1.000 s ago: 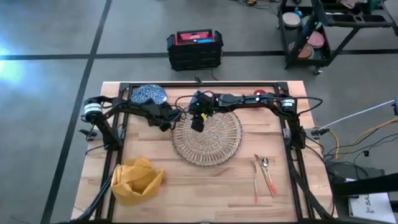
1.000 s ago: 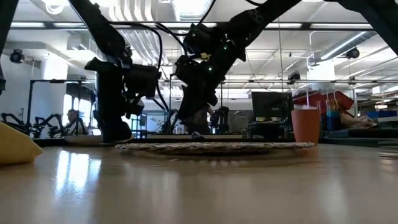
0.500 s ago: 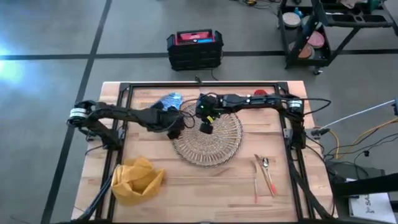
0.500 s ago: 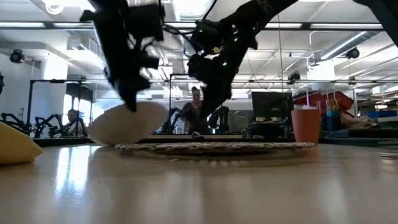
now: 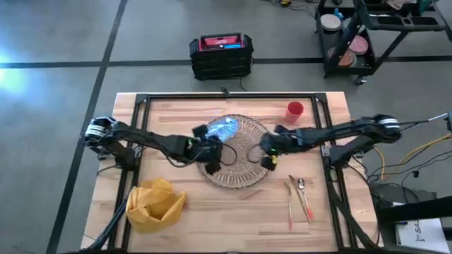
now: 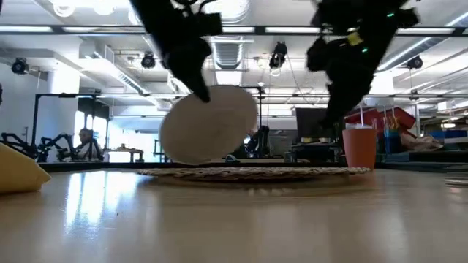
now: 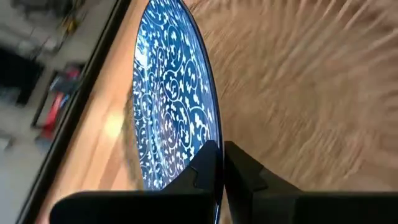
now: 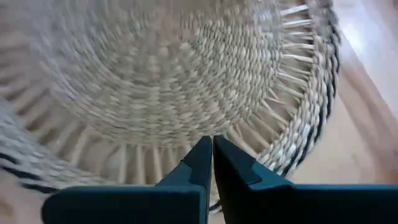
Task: Set table place
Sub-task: Put the blue plate on the brown placemat
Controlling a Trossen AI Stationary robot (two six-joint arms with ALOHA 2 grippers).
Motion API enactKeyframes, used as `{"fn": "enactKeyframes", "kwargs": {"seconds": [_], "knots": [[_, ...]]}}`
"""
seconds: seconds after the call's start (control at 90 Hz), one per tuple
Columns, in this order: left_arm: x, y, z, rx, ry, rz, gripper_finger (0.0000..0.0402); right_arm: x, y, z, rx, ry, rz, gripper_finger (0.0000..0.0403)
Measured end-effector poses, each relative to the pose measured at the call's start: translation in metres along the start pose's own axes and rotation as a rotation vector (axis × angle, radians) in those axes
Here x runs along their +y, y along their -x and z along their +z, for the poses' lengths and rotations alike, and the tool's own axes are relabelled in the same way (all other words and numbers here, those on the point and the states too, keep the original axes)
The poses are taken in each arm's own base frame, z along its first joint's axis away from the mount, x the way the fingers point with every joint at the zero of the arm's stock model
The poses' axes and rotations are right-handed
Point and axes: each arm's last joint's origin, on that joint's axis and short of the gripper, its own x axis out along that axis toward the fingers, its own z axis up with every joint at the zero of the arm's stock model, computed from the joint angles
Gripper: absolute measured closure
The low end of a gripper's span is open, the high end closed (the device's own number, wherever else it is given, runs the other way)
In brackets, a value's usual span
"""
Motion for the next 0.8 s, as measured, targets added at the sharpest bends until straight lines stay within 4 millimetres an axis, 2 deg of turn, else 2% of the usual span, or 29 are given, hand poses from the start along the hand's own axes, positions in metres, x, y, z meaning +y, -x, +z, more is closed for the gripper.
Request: {"fn": "enactKeyframes", "kwargs": {"seconds": [0.167, 0.378, 0.589, 0.8], "knots": [[-0.026, -0.029, 0.008, 0.050, -0.073, 0.009, 0.0400, -0.001, 0.011, -0.019, -0.075, -0.064, 0.007, 0.0403], [-0.057, -0.060, 0.008, 0.097, -0.133, -0.061, 0.0400, 0.000, 0.008, -0.027, -0.057, -0.065, 0.005, 0.0403], [-0.076, -0.049, 0.023, 0.064, -0.170, -0.142, 0.0400, 0.000, 0.008, -0.028, -0.058, -0.065, 0.003, 0.0403], [-0.081, -0.036, 0.030, 0.048, -0.173, -0.197, 0.0400, 0.000, 0.008, -0.027, -0.065, -0.063, -0.002, 0.0403]]}}
